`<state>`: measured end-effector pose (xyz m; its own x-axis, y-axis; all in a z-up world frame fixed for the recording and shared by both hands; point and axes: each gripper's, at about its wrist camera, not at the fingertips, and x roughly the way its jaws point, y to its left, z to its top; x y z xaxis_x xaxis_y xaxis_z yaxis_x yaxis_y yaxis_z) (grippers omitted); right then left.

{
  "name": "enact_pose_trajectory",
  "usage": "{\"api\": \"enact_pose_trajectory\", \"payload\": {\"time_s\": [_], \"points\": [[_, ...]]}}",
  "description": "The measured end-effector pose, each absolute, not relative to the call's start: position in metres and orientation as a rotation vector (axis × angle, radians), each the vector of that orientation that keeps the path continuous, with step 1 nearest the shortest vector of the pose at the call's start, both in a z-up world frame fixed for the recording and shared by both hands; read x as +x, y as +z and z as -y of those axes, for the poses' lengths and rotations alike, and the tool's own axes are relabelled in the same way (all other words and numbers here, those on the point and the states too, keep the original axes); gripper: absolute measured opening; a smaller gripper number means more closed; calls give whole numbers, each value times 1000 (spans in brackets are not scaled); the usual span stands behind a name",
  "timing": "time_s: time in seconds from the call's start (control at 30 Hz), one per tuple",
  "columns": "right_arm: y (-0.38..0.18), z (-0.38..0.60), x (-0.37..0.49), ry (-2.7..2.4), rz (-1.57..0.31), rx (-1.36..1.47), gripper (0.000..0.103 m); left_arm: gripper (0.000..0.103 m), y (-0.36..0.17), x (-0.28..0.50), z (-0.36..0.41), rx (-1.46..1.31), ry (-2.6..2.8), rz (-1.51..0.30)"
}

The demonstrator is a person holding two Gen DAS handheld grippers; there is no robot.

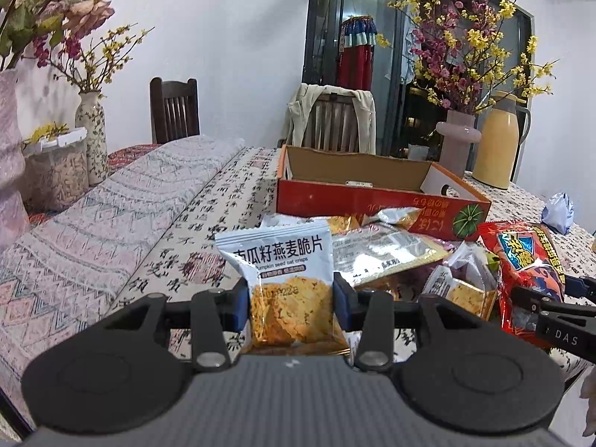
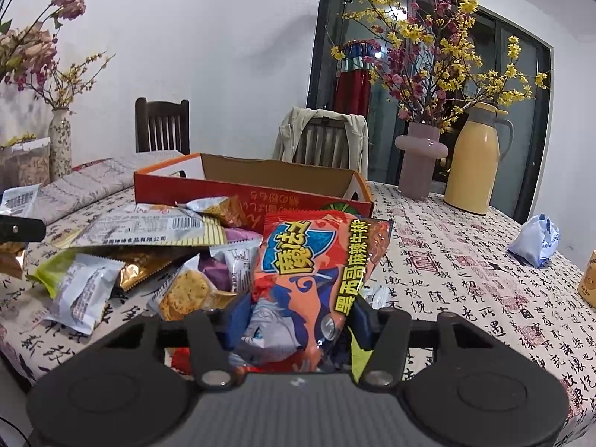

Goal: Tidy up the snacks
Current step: 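Carry both packets into the cardboard box and open both grippers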

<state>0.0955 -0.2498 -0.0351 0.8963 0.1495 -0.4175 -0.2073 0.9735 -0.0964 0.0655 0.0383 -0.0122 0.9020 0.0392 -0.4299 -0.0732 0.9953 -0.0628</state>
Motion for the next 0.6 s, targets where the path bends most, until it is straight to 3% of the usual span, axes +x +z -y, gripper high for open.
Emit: {"api": "enact_pose_trajectory", "payload": {"time_s": [0.6], "points": [[-7, 265, 119, 176, -337, -97, 54, 44, 19, 101, -18, -27, 20, -371]]}}
